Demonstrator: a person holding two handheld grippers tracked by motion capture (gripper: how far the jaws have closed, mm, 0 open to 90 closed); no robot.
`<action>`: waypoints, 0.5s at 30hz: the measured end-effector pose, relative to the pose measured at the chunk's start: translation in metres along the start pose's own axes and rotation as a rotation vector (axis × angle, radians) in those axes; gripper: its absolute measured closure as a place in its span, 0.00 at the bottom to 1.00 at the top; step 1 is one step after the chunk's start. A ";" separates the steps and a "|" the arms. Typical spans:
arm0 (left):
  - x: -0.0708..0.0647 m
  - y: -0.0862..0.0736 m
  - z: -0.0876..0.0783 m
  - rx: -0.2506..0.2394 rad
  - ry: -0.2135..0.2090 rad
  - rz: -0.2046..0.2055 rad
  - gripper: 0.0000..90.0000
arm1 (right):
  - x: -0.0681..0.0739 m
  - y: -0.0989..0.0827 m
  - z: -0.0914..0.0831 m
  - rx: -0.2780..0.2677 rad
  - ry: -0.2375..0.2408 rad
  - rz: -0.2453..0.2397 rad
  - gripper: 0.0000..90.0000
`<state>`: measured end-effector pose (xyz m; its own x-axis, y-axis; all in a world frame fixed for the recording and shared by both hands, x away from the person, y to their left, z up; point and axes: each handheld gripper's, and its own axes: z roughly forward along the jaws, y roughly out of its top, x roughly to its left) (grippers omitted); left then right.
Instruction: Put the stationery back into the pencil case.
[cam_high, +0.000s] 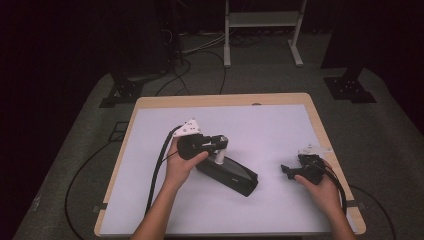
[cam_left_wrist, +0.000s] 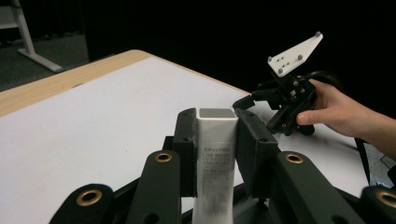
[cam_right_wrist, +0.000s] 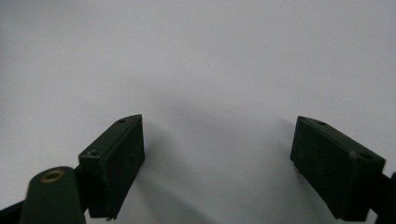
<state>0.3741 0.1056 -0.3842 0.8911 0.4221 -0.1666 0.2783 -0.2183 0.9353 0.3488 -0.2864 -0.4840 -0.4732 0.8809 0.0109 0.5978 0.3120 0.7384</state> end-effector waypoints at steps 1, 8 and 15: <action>0.000 0.000 0.000 0.006 0.001 0.002 0.79 | 0.000 0.000 0.000 0.000 0.000 0.000 0.18; -0.004 -0.003 0.000 0.026 -0.004 0.014 0.79 | 0.000 0.000 0.000 0.000 0.000 0.000 0.18; -0.006 -0.012 -0.007 0.081 0.008 0.028 0.79 | 0.000 0.000 0.000 0.000 0.000 -0.001 0.18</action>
<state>0.3634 0.1116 -0.3923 0.8963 0.4216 -0.1376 0.2815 -0.3010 0.9111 0.3487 -0.2864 -0.4840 -0.4735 0.8807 0.0105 0.5974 0.3124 0.7386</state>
